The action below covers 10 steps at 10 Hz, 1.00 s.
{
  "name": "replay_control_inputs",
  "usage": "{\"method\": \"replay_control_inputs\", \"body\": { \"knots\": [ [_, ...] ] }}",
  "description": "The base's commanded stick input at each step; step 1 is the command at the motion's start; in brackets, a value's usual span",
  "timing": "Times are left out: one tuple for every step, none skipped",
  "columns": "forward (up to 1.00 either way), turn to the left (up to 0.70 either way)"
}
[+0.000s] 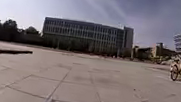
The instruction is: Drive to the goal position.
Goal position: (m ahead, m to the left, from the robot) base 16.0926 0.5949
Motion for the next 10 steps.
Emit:
{"method": "replay_control_inputs", "body": {
  "knots": [
    [0.98,0.39],
    [0.98,0.39],
    [0.98,0.36],
    [0.98,0.10],
    [0.98,0.00],
    [0.98,0.00],
    [0.98,0.00],
    [0.98,0.00],
    [0.98,0.00],
    [0.98,0.00]
  ]
}}
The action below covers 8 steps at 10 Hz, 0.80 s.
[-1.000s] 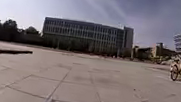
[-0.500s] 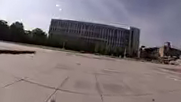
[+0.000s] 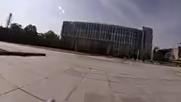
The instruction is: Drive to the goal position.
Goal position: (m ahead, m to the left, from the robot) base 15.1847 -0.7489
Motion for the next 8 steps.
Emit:
{"method": "replay_control_inputs", "body": {
  "knots": [
    [0.98,0.00],
    [0.98,0.00],
    [0.98,0.00],
    [0.98,0.00],
    [0.98,0.00],
    [0.98,0.00],
    [0.98,0.00],
    [0.98,0.00]
  ]
}}
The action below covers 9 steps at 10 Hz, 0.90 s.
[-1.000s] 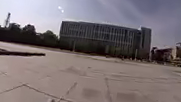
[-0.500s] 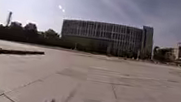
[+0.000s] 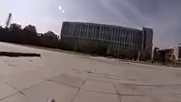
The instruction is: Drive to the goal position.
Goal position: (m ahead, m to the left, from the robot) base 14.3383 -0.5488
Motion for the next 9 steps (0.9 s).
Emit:
{"method": "replay_control_inputs", "body": {
  "knots": [
    [0.98,0.00],
    [0.98,0.00],
    [0.98,0.00],
    [0.98,0.00],
    [0.98,0.00],
    [0.98,0.00],
    [0.98,0.00],
    [1.00,0.00],
    [1.00,0.00]
  ]
}}
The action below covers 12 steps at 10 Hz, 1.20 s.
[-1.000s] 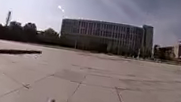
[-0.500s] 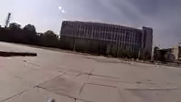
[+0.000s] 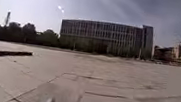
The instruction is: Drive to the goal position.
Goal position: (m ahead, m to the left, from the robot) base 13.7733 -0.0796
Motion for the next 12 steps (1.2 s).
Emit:
{"method": "replay_control_inputs", "body": {
  "knots": [
    [1.00,0.00],
    [1.00,0.00],
    [1.00,0.00],
    [1.00,-0.04],
    [1.00,-0.40],
    [1.00,-0.40],
    [1.00,-0.40],
    [1.00,-0.40],
    [1.00,-0.04],
    [1.00,0.00],
    [1.00,0.00],
    [1.00,0.00]
  ]
}}
